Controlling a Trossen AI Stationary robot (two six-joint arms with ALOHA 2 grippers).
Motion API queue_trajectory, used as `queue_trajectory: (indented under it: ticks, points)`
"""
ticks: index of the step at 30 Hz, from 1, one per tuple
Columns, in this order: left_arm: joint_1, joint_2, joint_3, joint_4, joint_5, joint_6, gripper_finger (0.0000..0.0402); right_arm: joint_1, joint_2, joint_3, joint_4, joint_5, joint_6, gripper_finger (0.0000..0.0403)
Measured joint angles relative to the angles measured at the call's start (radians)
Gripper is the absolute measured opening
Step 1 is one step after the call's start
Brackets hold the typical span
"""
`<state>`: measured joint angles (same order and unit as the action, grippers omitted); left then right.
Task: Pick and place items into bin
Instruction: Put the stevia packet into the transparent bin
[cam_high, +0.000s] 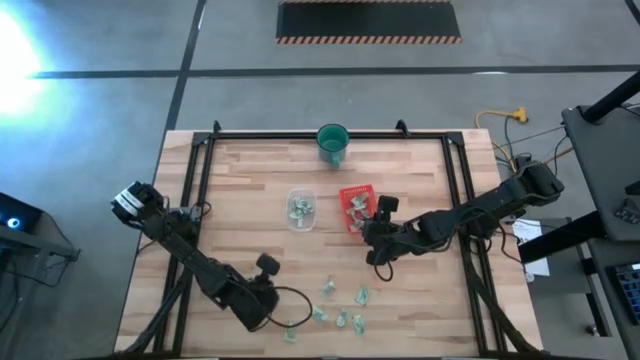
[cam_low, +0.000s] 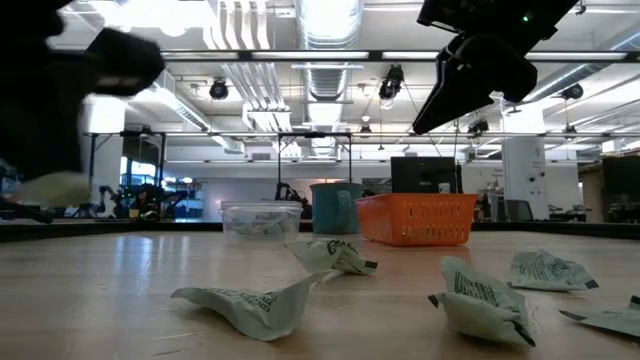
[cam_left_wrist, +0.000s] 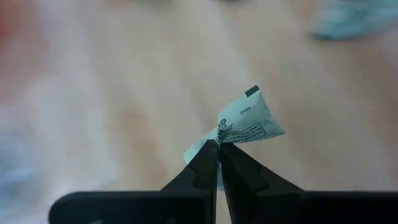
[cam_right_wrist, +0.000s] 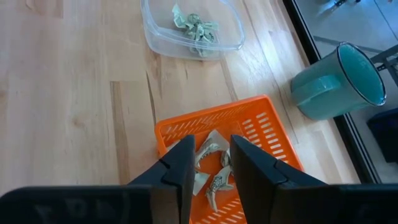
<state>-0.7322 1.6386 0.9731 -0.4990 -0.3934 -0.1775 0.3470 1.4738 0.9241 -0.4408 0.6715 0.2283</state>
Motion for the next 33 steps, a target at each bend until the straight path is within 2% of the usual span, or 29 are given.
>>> queue_trajectory:
  ticks: [6, 11, 18, 26, 33]
  points:
    - [0.040, 0.000, 0.002, -0.011, -0.323, 0.089, 0.0000, 0.000, 0.000, 0.000, 0.002, 0.000, 0.000, 0.0088]
    - [0.132, -0.001, 0.001, -0.009, -0.462, 0.183, 0.0000, 0.000, 0.000, 0.000, 0.002, 0.000, 0.000, 0.0091]
    - [0.334, -0.005, 0.000, -0.006, -0.468, 0.336, 0.0000, 0.000, 0.000, 0.000, 0.002, 0.000, 0.000, 0.0085]
    - [0.562, -0.011, -0.001, 0.090, -0.317, 0.493, 0.0000, 0.000, 0.000, 0.000, 0.001, 0.000, -0.001, 0.0084]
    - [0.658, -0.028, -0.001, 0.125, -0.258, 0.505, 0.0000, 0.000, 0.000, 0.000, 0.000, 0.000, -0.004, 0.0083]
